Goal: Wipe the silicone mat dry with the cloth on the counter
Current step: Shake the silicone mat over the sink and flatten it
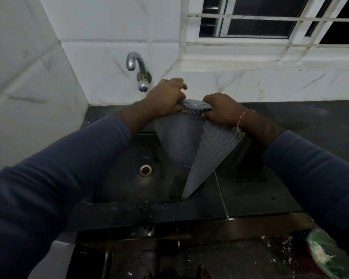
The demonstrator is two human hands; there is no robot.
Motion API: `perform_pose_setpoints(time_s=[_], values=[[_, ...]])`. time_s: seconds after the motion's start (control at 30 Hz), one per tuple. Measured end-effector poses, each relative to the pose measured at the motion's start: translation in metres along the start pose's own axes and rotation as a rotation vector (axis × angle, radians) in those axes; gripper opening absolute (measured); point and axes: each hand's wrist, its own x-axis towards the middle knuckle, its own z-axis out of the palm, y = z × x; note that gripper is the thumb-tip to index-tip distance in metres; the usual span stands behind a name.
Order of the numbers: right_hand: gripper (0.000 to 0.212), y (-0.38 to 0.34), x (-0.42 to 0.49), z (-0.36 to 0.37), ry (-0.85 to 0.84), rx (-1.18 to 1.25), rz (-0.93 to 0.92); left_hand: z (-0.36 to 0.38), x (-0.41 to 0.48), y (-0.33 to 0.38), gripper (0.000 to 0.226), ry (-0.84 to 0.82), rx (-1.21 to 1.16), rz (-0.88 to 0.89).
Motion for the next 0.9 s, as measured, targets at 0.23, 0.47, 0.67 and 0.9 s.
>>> perform_pose_setpoints(time_s=[0.23,0.47,0.67,0.9], values=[[0.037,-0.014,0.005,-0.020,-0.139,-0.013,0.005,-0.033,-0.016,-0.012,0.029,-0.050,-0.179,-0.208],[0.025,-0.014,0.008,-0.029,-0.220,-0.001,0.012,-0.053,-0.033,-0.032,0.023,-0.092,-0.172,-0.314],[0.029,-0.027,0.026,-0.029,-0.165,-0.108,-0.037,-0.062,-0.051,-0.048,0.021,-0.125,-0.142,-0.422],[0.034,-0.037,0.037,-0.028,-0.117,-0.181,-0.050,-0.061,-0.077,-0.062,0.021,-0.169,-0.069,-0.506]])
